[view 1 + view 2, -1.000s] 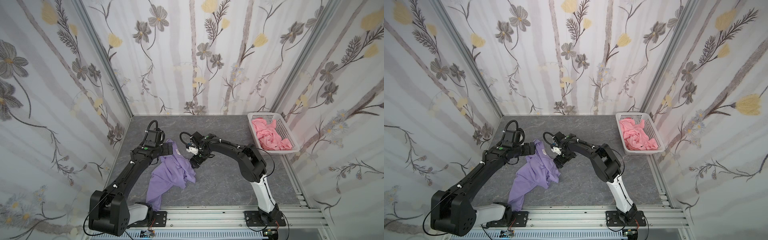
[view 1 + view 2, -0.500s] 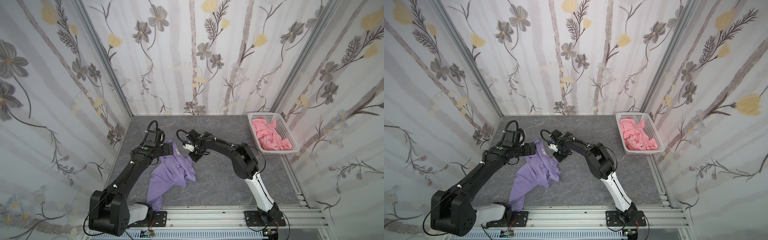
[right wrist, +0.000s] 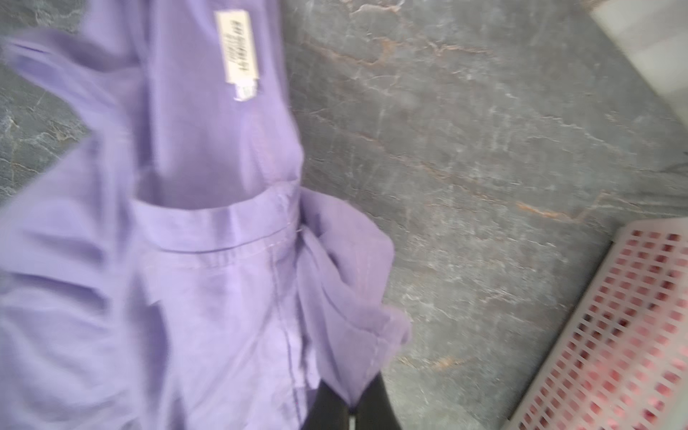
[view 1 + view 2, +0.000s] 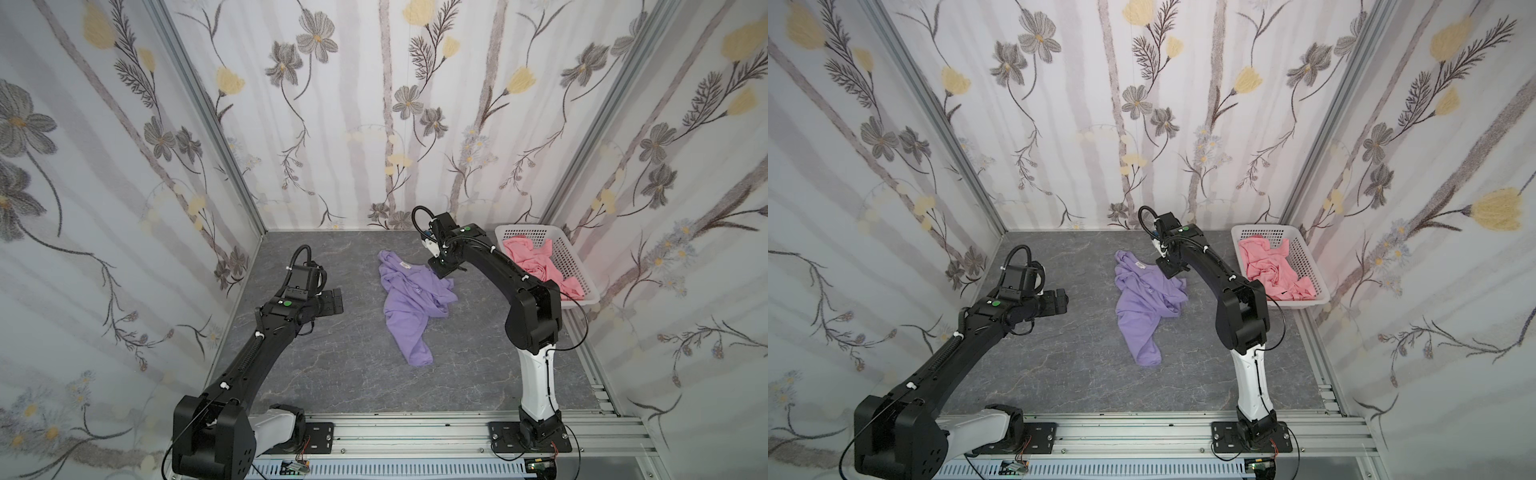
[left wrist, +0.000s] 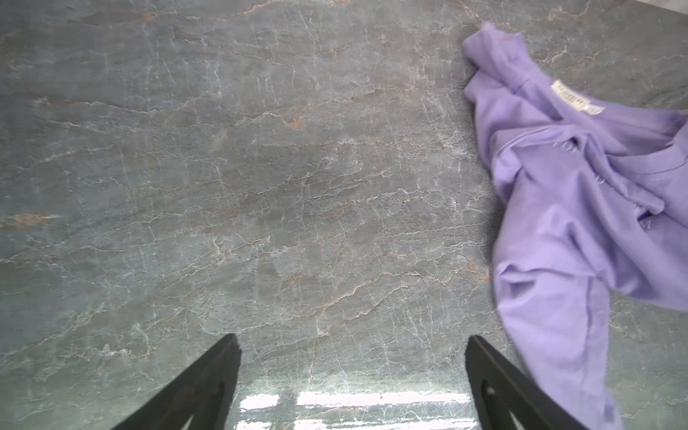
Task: Fold and stack t-shirts
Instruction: Flatten out the T-shirt at the center of the board.
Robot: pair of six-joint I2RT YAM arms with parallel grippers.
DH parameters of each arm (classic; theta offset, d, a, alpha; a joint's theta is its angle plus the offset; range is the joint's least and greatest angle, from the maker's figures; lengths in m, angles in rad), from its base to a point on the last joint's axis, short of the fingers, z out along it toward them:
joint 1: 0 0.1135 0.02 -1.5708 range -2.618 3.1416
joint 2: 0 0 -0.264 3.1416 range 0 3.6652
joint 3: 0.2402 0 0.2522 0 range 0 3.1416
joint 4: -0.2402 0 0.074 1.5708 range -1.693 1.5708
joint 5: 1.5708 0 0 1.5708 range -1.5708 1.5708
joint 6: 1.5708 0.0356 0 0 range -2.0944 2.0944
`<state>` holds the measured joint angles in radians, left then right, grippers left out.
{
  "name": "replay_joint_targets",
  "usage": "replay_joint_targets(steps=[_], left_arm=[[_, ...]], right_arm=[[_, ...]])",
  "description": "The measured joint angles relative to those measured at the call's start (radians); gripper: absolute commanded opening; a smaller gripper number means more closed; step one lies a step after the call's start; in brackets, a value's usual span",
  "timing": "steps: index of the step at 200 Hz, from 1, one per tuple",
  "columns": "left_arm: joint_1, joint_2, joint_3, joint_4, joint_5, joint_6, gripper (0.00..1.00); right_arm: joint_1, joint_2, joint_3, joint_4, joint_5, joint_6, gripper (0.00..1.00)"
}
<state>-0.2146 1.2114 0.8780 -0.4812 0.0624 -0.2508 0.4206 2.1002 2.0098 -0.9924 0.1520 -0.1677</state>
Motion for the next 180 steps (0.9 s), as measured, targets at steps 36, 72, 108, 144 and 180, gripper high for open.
replay_joint_targets(steps=[36,72,108,144,180], left_arm=[[-0.050,0.090,-0.132,0.172,0.152,-0.117,0.99],[-0.168,0.211,-0.086,0.300,0.255,-0.177,1.00],[-0.198,0.243,-0.064,0.357,0.278,-0.197,1.00],[-0.215,0.241,-0.037,0.342,0.278,-0.185,1.00],[-0.216,0.240,-0.024,0.331,0.263,-0.172,1.00]], right_arm=[[-0.004,0.031,0.005,-0.007,-0.022,0.019,0.52],[-0.004,0.086,0.005,-0.033,-0.034,0.044,0.67],[0.005,0.084,0.023,-0.038,-0.010,0.048,0.69],[0.012,0.087,0.088,-0.046,0.055,0.033,0.71],[0.023,0.208,0.270,-0.040,0.047,0.016,0.72]])
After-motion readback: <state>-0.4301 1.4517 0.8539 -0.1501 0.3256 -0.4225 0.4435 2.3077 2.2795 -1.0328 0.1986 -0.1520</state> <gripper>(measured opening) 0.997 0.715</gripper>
